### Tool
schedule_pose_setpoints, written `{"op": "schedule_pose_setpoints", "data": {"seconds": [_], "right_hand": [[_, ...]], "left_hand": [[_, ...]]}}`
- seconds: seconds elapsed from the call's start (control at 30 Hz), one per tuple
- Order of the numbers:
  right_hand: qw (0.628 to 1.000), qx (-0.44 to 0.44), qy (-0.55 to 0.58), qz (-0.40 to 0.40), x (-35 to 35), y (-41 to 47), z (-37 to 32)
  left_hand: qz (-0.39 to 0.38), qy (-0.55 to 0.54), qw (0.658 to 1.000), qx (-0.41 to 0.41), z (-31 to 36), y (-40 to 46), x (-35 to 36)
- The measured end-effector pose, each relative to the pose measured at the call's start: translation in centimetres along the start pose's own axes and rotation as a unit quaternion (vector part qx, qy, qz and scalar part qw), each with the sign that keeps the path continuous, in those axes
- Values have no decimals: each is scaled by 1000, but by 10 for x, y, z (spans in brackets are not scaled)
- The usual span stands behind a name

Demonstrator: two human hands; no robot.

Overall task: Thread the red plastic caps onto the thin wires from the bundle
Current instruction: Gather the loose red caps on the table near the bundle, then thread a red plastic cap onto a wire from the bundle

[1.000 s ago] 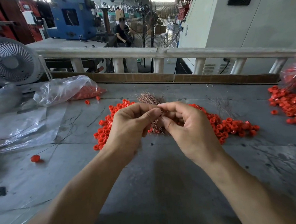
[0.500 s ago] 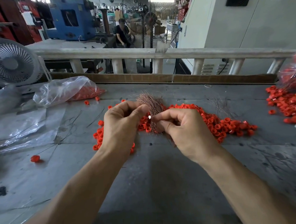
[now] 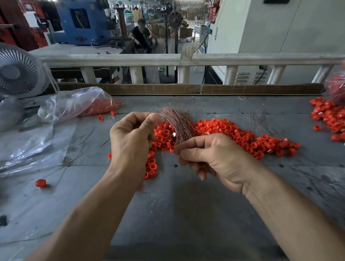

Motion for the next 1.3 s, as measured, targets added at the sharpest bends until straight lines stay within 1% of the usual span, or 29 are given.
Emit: {"op": "schedule_pose_setpoints", "data": {"seconds": [0.13,0.23,0.37,0.47,0.57,0.63,0.7,0.8,0.83,0.93,1.03,1.1,1.3], "right_hand": [[999,23,-33,-15,-4,-1,6],[998,23,-53,4,-9,0,8],[992,-10,-87,90,-23,-2,5],[983,-54,-63,163,-35,-6,0],[971,-95,-60,211,-44,-11,-7],[961,-103,-105,236,-48,-15,-9],[944,-96,-175,262,-51,-17,-10],[903,-81,-305,290,-52,-17,-13],[895,-78,-328,293,-51,-16,-13],[888,-71,-356,281,-48,-12,-10],[891,-74,-377,242,-39,-6,-8],[885,-83,-409,208,-29,-2,-8],[827,-91,-537,143,4,10,-11]], "left_hand": [[27,-7,1000,-2,1,3,-9],[60,-16,998,2,3,4,-21],[87,-18,996,2,4,3,-26],[85,-7,996,5,6,2,-25],[93,-17,996,-6,5,2,-27],[118,-61,991,-20,0,3,-32],[161,-112,980,-32,-6,2,-40],[204,-138,969,-38,-10,2,-51],[208,-145,967,-37,-11,1,-53],[209,-175,962,-30,-12,2,-52],[221,-214,951,-20,-13,3,-52],[234,-235,943,-19,-15,3,-55],[259,-251,931,-51,-22,2,-58]]}}
Point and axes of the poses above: each hand's wrist, its own y-axis towards the middle knuckle, its own x-axis out of the palm, z = x × y, the point moved 7 cm from there along y, towards the middle knuckle, and after that the axes turned 14 degrees about -z, right-handed, at the moved point
